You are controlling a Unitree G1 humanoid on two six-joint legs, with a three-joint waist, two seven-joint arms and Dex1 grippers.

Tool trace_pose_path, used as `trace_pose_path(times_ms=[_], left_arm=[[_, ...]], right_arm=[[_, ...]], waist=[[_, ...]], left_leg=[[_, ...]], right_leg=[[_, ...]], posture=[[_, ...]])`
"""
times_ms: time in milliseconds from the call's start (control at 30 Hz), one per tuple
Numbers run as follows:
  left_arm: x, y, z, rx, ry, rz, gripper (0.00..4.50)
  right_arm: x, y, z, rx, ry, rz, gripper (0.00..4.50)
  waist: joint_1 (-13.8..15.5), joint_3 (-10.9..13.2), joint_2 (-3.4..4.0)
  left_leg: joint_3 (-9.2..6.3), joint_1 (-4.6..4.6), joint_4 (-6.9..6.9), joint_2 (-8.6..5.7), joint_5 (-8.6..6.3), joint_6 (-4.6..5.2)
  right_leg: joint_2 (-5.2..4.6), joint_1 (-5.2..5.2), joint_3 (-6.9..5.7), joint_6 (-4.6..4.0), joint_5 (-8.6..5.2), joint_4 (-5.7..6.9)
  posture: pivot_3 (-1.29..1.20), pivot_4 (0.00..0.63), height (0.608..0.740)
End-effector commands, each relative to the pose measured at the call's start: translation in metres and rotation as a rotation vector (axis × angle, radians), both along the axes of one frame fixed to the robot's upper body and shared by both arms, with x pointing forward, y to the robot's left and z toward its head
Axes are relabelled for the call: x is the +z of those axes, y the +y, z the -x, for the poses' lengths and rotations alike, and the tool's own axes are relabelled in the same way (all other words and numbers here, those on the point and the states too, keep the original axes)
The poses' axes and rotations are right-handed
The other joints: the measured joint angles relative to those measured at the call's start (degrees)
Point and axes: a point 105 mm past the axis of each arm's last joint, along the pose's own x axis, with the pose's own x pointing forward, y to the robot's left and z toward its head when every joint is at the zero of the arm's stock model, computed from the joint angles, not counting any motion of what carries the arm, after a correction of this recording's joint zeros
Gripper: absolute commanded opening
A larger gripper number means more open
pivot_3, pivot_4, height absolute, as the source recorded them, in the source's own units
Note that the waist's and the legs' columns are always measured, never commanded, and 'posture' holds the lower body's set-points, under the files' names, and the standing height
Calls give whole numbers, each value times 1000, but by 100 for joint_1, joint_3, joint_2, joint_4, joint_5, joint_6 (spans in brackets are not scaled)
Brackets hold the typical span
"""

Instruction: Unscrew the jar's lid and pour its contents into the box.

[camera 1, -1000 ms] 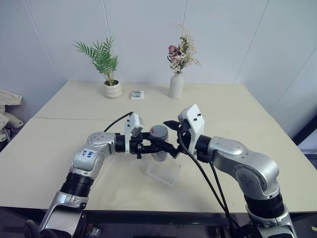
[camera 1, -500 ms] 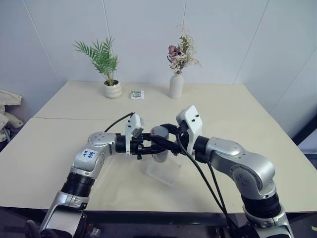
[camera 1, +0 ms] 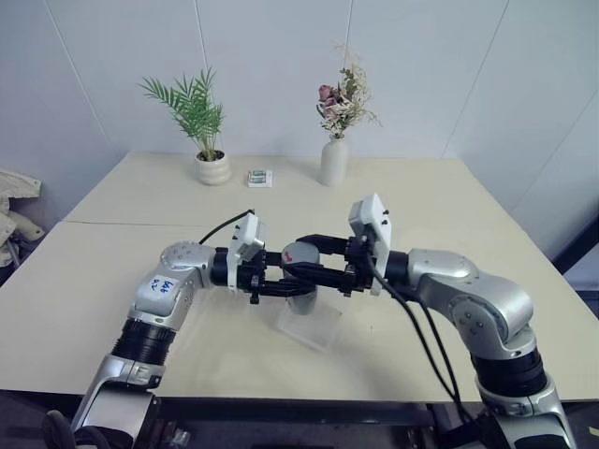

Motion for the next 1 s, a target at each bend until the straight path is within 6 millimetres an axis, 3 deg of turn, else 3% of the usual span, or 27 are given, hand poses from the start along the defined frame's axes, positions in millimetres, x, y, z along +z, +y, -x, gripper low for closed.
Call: trace_pose_path(times_ms=[33,233,500,700,1000], left_arm=[[5,18,-5,15,7,-1,2067],[-1,14,6,-75,10,-48,2067],[3,18,7,-28,-6,-11,2067],[4,17,8,-26,-6,1,2067],[1,17,7,1,-12,16,2067]], right_arm=[[9,1,33,307,-87,35,2561],[1,-2,21,417,-94,126,2561],[4,-2,10,396,-83,102,2561],[9,-2,8,370,-51,59,4485],[28,-2,-4,226,-133,-73,4485]], waist=[[-1,1,1],[-28,2,3],[-16,4,6],[-6,4,7],[2,4,7]], left_leg=[[0,0,0,0,0,0],[0,0,6,1,0,0],[-2,-1,5,3,-1,-1],[-3,0,8,3,0,-2],[-2,0,9,3,-1,-2]], right_leg=[[2,0,0,0,0,1],[3,0,1,0,0,6],[4,-1,1,1,-1,5],[4,-2,1,1,-1,12],[4,-1,1,1,-1,10]], posture=[[0,150,740],[0,150,740],[0,150,740],[0,150,740],[0,150,740]])
